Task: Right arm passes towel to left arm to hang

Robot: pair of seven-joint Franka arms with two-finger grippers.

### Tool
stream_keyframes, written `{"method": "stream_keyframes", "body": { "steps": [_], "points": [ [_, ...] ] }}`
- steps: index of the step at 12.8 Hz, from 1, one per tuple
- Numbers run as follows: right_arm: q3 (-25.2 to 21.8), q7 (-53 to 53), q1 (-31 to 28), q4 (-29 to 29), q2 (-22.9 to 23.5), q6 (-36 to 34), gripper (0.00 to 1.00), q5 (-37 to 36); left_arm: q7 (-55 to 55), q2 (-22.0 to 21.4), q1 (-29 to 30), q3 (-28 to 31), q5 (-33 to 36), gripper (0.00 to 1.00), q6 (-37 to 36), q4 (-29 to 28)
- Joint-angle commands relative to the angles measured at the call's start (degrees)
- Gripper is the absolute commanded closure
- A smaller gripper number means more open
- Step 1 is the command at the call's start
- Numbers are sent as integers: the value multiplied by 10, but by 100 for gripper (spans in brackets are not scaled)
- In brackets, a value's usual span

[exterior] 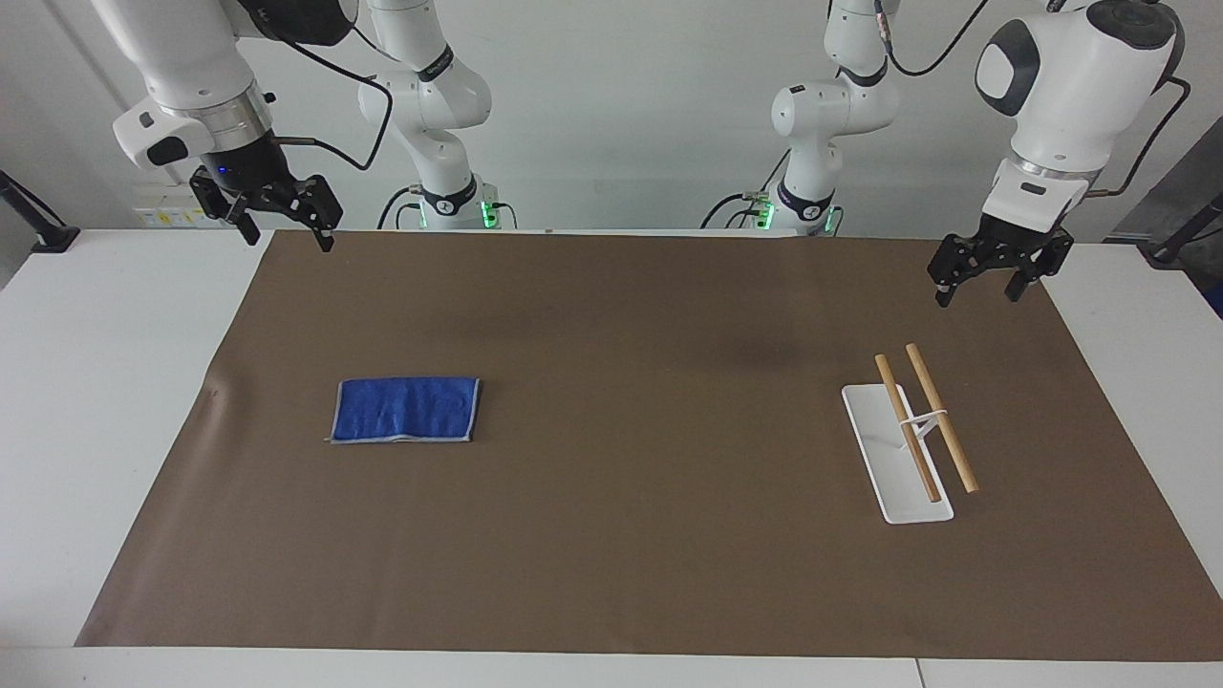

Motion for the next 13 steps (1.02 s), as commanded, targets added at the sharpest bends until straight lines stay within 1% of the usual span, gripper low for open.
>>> {"method": "stream_keyframes", "body": {
  "steps": [1, 5, 7, 8, 10, 11, 13],
  "points": [
    [11, 8, -4, -20, -15, 15, 0, -10, 0, -10, -5, 4, -7, 0, 1, -10],
    [11, 7, -4, -10, -8, 15, 0, -12, 0, -10, -5, 4, -7, 0, 1, -11],
    [11, 6, -4, 11, 8, 14, 0, -11, 2, -11, -5, 4, -7, 0, -1, -11],
    [16, 6, -4, 12, 13, 18, 0, -10, 1, -12, -6, 3, -7, 0, -2, -14],
    [24, 6, -4, 11, 37, 46, 0, -9, -2, -12, -6, -1, -7, 0, -6, -17],
    [30, 7, -4, -1, 48, 75, 0, -7, -2, -12, -6, -1, -7, 0, -20, -14],
    [32, 6, -4, -51, 56, 148, 0, -3, 2, -12, -6, -5, -7, 0, -52, -9]
  ]
}}
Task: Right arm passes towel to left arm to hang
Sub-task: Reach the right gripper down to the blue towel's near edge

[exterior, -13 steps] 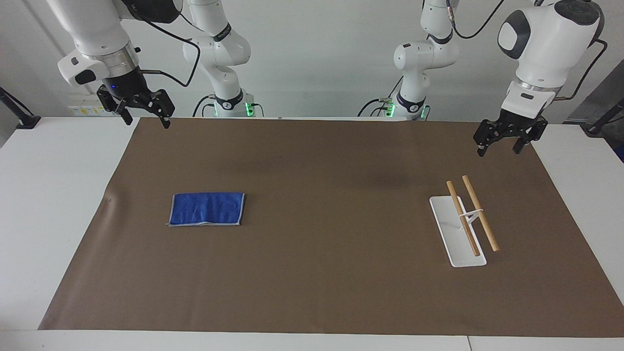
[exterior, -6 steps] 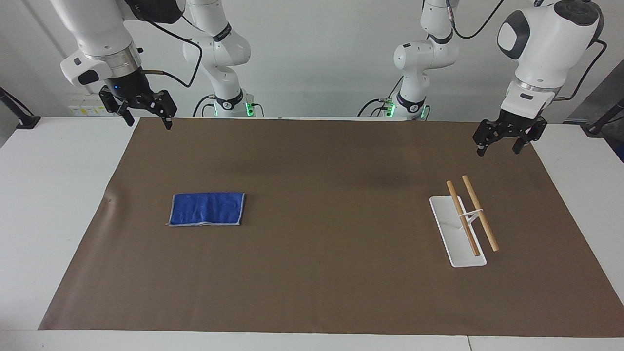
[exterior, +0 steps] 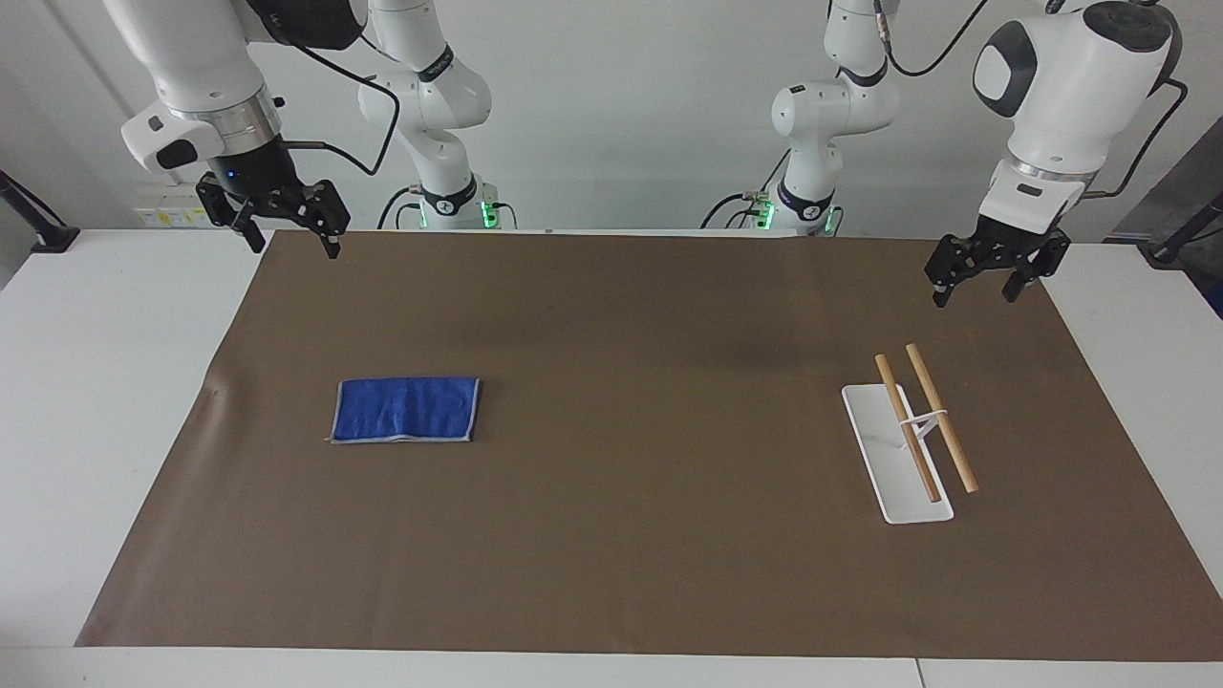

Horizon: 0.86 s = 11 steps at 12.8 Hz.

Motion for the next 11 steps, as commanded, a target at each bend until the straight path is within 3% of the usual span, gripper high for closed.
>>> {"method": "stream_keyframes", "body": {
  "steps": [1, 4, 8, 11],
  "points": [
    [7, 4, -5, -74, 11, 97, 0, 0, 2, -12, -6, 3, -7, 0, -38, -2],
    [7, -8, -7, -206, 25, 268, 0, 2, 3, -6, -5, 3, -7, 0, -79, 24],
    [7, -52, -12, -318, 69, 448, 0, 41, 0, -4, -5, 4, -7, 0, -89, 38],
    [8, -95, -13, -353, 88, 489, 0, 60, 2, 7, -4, 7, -8, 0, -76, 58]
  ]
}}
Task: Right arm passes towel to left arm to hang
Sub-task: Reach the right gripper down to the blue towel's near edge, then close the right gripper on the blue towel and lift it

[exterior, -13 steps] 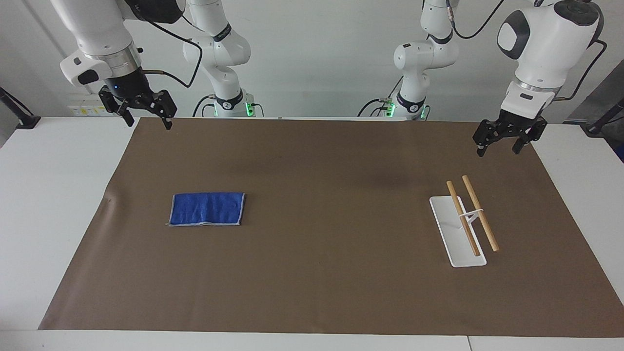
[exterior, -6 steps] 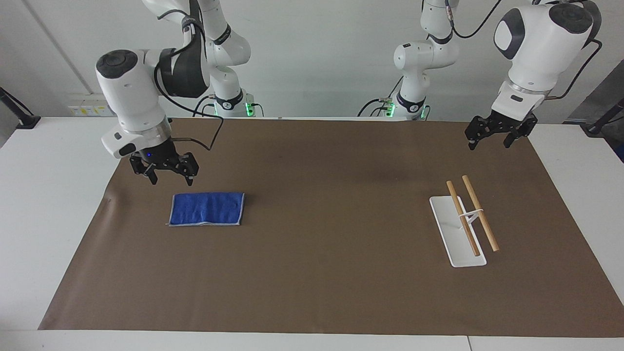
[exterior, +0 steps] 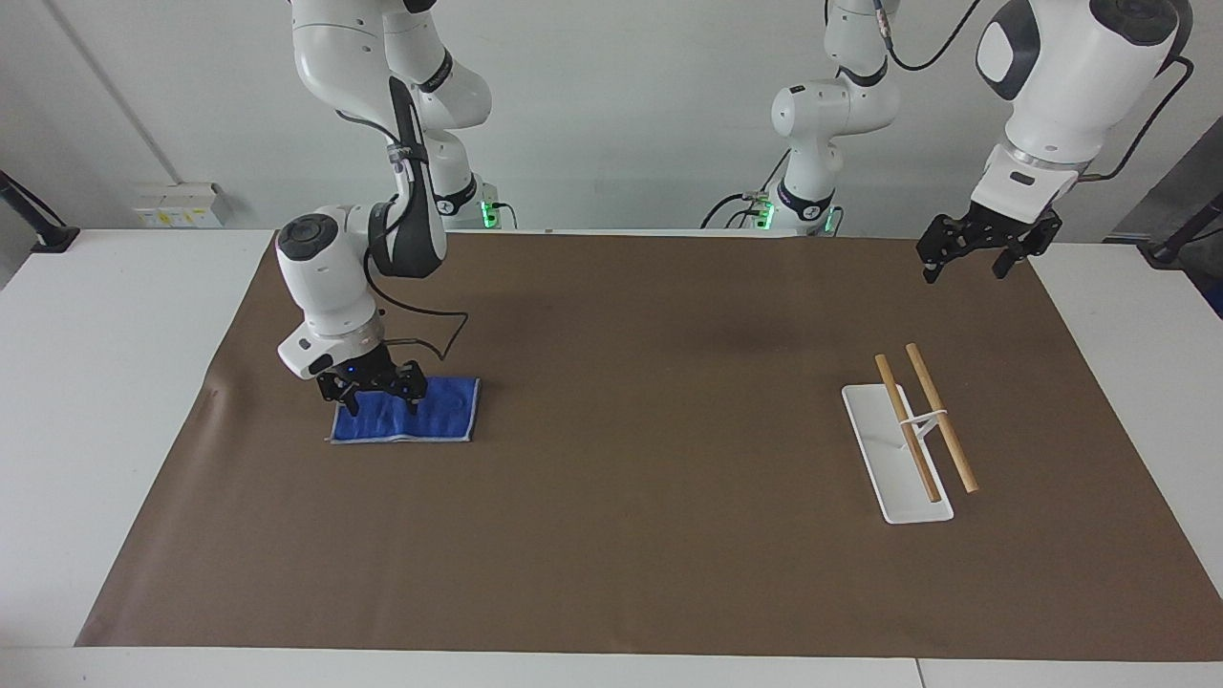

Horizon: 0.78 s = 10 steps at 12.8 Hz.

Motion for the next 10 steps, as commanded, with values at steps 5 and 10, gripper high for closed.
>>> {"method": "stream_keyframes", "body": {
  "steps": [5, 10],
  "points": [
    [7, -55, -23, -39, 12, 48, 0, 19, 2, 10, -3, 9, -12, 0, 2, 21],
    [7, -29, -14, -32, 15, 40, 100, 64, 34, 11, -3, 10, -11, 0, -3, 20]
  ]
}}
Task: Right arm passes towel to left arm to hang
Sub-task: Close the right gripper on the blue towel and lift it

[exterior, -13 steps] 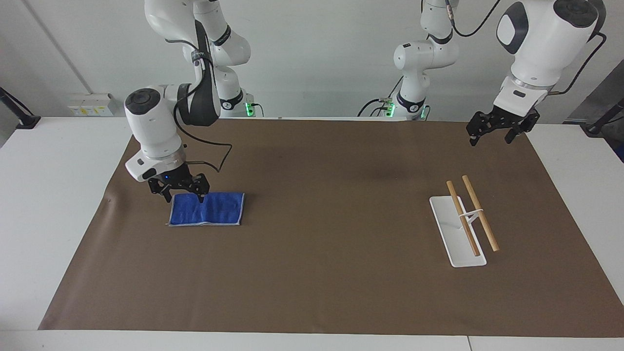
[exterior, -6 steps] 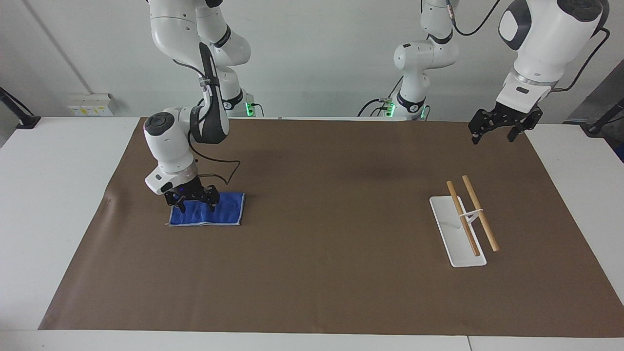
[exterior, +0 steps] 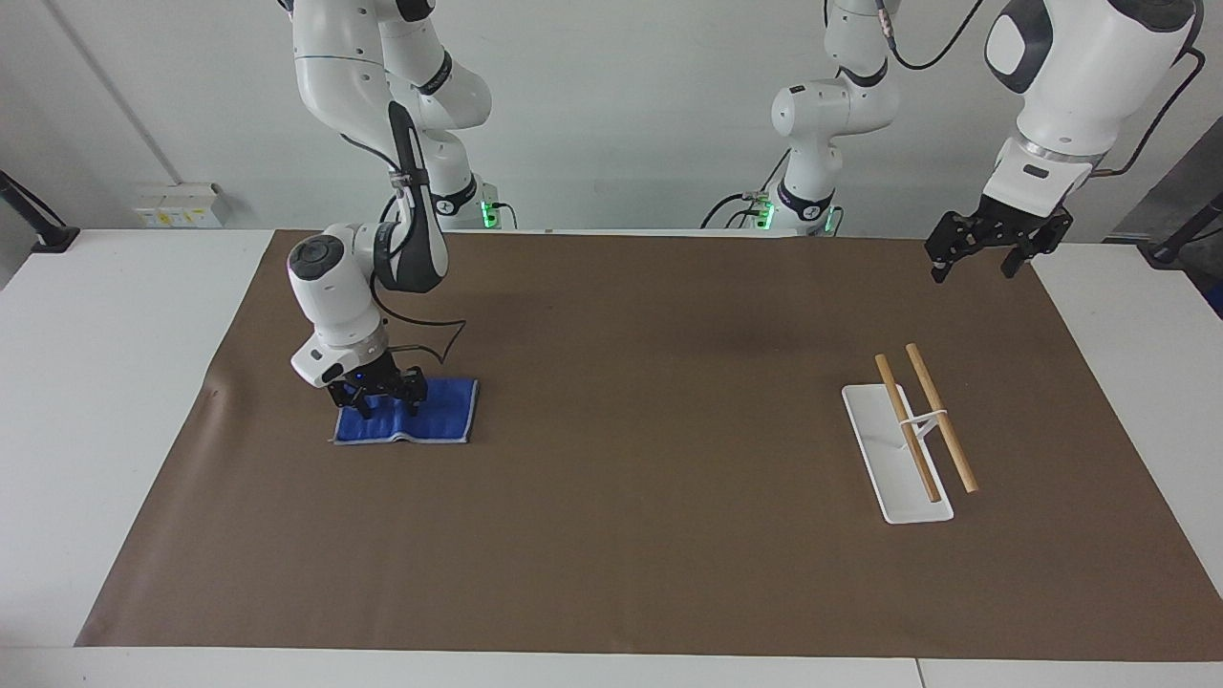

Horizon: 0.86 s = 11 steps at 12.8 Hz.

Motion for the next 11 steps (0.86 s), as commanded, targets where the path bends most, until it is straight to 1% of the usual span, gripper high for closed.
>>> {"method": "stream_keyframes", "body": {
  "steps": [1, 2, 5, 7, 9, 11],
  "points": [
    [7, 4, -1, 5, 3, -9, 100, 32, 34, 6, -3, 6, -6, 0, -8, 11],
    [7, 7, 0, 18, 2, -31, 100, 32, 34, 10, -2, 6, -6, 0, -7, 12],
    [8, 33, 2, 85, -7, -132, 100, 32, 31, 14, -1, 6, -11, 0, -2, 19],
    [15, 48, 2, 118, -14, -170, 100, 32, 16, 14, -1, 6, -18, 0, -3, 19],
    [25, 62, 2, 148, -31, -208, 100, 32, -27, 14, -1, 6, -18, 0, 2, 16],
    [38, 77, 2, 193, -39, -259, 100, 33, -46, 11, -2, 5, -17, 0, 3, 12]
  ]
}}
